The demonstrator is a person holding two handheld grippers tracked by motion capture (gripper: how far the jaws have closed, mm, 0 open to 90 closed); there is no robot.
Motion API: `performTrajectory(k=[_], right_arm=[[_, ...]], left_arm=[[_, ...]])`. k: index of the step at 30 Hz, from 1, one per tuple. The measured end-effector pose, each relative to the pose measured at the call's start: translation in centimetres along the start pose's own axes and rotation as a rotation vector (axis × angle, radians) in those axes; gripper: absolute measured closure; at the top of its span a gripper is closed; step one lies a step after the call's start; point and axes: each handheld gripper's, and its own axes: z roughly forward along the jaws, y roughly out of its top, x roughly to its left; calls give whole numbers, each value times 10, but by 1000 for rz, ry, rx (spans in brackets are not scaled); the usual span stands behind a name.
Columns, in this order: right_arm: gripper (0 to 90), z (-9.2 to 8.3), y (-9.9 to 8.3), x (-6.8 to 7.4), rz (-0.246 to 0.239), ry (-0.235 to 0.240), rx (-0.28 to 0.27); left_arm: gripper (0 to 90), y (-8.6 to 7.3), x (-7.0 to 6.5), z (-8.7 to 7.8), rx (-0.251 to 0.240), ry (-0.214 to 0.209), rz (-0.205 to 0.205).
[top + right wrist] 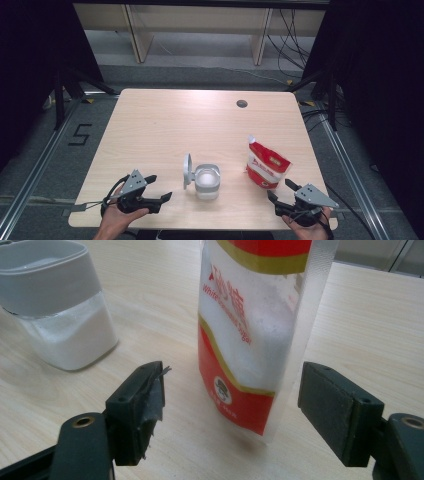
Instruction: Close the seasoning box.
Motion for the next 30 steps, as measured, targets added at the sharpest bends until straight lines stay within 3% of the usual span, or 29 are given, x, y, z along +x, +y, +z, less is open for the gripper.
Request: performTrajectory(k=[2,3,4,5,6,13,15,16,18,23,26,27,30], right_arm=[[277,0,0,0,3,-3,0],[278,-2,-1,3,30,-15,11],[279,-2,-1,1,-4,-18,1],[279,-4,-2,4,37,-23,17],[279,-3,-2,0,9,-9,-2],[281,-7,-4,2,7,-18,-5],[281,-8,-4,2,3,-25,-2],[282,-9,-4,1,-3,-13,9],[283,-8,-5,2,5,-15,-1],[292,-10,-5,3,-12,-35,-11],[292,-12,-5,6,26,-31,6],[292,-10,-5,3,-1,-21,-3],[293,-11,-5,3,-14,-17,3]], left_arm=[[244,1,-1,-1,0,-12,-1],[275,1,-2,-1,-4,-13,-1],[302,0,-3,-1,3,-16,8],[341,0,-4,0,0,-21,7],[377,0,-4,0,0,-18,14],[755,2,-11,0,-29,-58,33],[824,3,-12,0,-45,-80,19],[846,4,-14,0,-50,-80,-8],[885,7,-15,1,-67,-80,-6],[894,21,-14,-4,-93,-85,11],[895,28,-13,-5,-105,-94,34],[895,30,-14,-5,-113,-88,25],[895,36,-14,-6,-110,-86,30]])
